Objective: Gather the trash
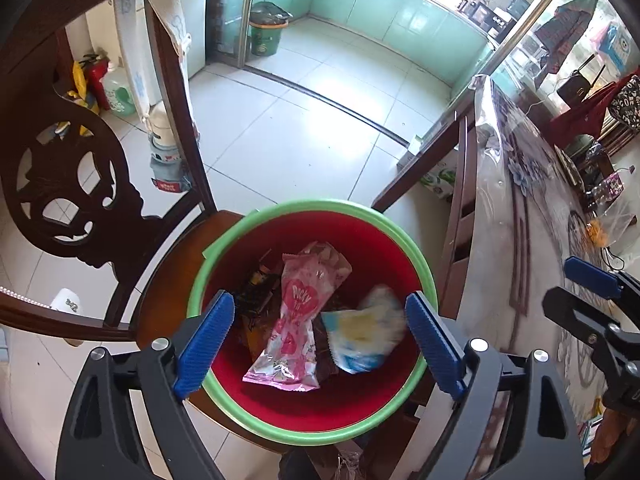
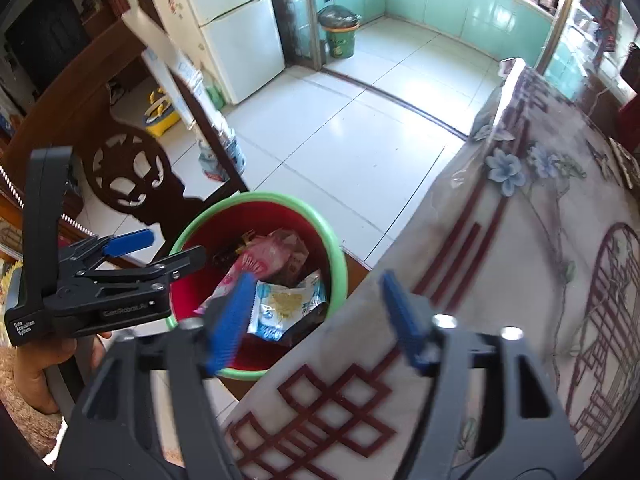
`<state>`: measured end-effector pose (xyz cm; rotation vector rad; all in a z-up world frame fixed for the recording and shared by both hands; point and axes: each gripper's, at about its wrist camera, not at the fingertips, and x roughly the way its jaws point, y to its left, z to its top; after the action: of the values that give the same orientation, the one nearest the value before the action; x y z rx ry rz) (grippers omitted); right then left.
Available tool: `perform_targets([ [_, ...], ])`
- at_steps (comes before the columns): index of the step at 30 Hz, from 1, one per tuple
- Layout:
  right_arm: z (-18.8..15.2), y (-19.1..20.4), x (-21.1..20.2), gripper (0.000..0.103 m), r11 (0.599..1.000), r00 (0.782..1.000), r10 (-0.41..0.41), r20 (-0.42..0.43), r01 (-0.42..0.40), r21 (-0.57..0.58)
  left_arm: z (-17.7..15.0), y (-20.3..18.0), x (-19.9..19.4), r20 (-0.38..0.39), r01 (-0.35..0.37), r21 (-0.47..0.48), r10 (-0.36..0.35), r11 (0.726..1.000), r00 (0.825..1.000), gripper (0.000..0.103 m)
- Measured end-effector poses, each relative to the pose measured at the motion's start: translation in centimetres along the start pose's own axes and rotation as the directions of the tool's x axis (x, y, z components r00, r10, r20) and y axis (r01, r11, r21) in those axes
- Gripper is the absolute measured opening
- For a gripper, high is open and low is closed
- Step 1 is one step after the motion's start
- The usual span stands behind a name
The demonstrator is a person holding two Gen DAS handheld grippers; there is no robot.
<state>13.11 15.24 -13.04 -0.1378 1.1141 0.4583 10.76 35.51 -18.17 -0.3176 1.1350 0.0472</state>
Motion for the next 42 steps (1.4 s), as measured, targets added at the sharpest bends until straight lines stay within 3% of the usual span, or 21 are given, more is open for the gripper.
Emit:
perform_targets([
  [4, 0.0, -1.9, -3.4, 0.097, 0.999, 0.994, -0.019, 0.111, 0.015, 0.040, 0.5, -1.7, -2.7, 0.090, 0.023, 0.027, -0.026, 0.999, 0.996, 0.084],
  [6, 0.0, -3.1, -5.6, 0.098, 0.997, 0.982, -0.034, 0.185, 0.021, 0.073, 0.7, -2.9, -4.2, 0.146, 0.035, 0.056, -0.043, 0.998, 0.988, 0.087],
  [7, -0.2, -3.9, -7.1, 0.098, 0.995, 0.971, -0.044, 0.233, 0.022, 0.095, 0.9, -3.9, -5.5, 0.199, 0.040, 0.079, -0.055, 0.996, 0.978, 0.096],
  [9, -0.7, -5.2, -9.9, 0.098, 0.990, 0.944, -0.076, 0.320, 0.033, 0.135, 0.7, -5.6, -8.1, 0.321, 0.048, 0.113, -0.082, 0.992, 0.944, 0.095],
  [10, -1.3, -5.9, -11.8, 0.098, 0.984, 0.912, -0.127, 0.389, 0.066, 0.166, 0.5, -6.2, -9.1, 0.370, 0.052, 0.127, -0.096, 0.991, 0.924, 0.095],
  [11, -1.9, -6.3, -13.3, 0.098, 0.976, 0.878, -0.178, 0.445, 0.100, 0.194, 0.1, -7.3, -10.7, 0.446, 0.056, 0.151, -0.119, 0.987, 0.887, 0.095],
  [12, -2.6, -6.6, -14.8, 0.098, 0.963, 0.829, -0.241, 0.504, 0.141, 0.229, -0.3, -8.3, -12.0, 0.512, 0.052, 0.172, -0.134, 0.984, 0.848, 0.095],
  [13, -3.8, -7.0, -16.7, 0.098, 0.940, 0.753, -0.326, 0.572, 0.193, 0.281, -0.8, -9.4, -13.3, 0.573, 0.045, 0.193, -0.150, 0.980, 0.806, 0.095],
  [15, -5.8, -7.3, -18.8, 0.098, 0.900, 0.621, -0.434, 0.653, 0.257, 0.353, -1.7, -11.4, -15.1, 0.650, 0.047, 0.224, -0.185, 0.973, 0.737, 0.095],
  [16, -6.9, -7.5, -19.6, 0.098, 0.871, 0.555, -0.492, 0.671, 0.303, 0.387, -2.1, -12.5, -16.0, 0.671, 0.060, 0.239, -0.209, 0.969, 0.711, 0.095],
  [17, -7.5, -7.8, -20.2, 0.098, 0.856, 0.542, -0.516, 0.663, 0.333, 0.395, -2.4, -13.4, -16.5, 0.672, 0.080, 0.255, -0.236, 0.964, 0.702, 0.095],
  [19, -7.9, -9.3, -20.5, 0.098, 0.869, 0.619, -0.493, 0.611, 0.322, 0.375, -2.9, -15.6, -17.1, 0.644, 0.128, 0.297, -0.298, 0.946, 0.704, 0.095],
  [21, -8.2, -11.2, -20.4, 0.098, 0.880, 0.738, -0.460, 0.494, 0.306, 0.364, -3.6, -17.8, -17.2, 0.627, 0.119, 0.312, -0.298, 0.943, 0.719, 0.095],
  [22, -8.5, -11.9, -20.3, 0.098, 0.884, 0.762, -0.445, 0.471, 0.291, 0.366, -4.2, -19.3, -17.3, 0.628, 0.097, 0.308, -0.278, 0.947, 0.726, 0.095],
  [26, -10.6, -15.1, -21.4, 0.098, 0.893, 0.796, -0.413, 0.442, 0.256, 0.371, -6.9, -23.0, -17.4, 0.657, 0.053, 0.241, -0.203, 0.969, 0.726, 0.095],
  [28, -11.7, -16.8, -22.0, 0.098, 0.902, 0.813, -0.394, 0.428, 0.253, 0.350, -8.1, -25.0, -17.1, 0.651, 0.027, 0.211, -0.161, 0.977, 0.742, 0.095],
  [31, -13.0, -18.5, -23.0, 0.098, 0.908, 0.818, -0.386, 0.426, 0.257, 0.330, -9.9, -27.0, -17.0, 0.659, -0.022, 0.191, -0.112, 0.981, 0.744, 0.095],
  [37, -15.3, -21.6, -24.8, 0.098, 0.916, 0.820, -0.375, 0.434, 0.253, 0.313, -12.7, -31.0, -16.4, 0.620, -0.046, 0.165, -0.067, 0.985, 0.782, 0.095],
  [42, -16.4, -23.6, -25.2, 0.098, 0.919, 0.826, -0.364, 0.431, 0.241, 0.313, -13.8, -32.8, -16.3, 0.613, -0.087, 0.161, -0.031, 0.983, 0.789, 0.095],
])
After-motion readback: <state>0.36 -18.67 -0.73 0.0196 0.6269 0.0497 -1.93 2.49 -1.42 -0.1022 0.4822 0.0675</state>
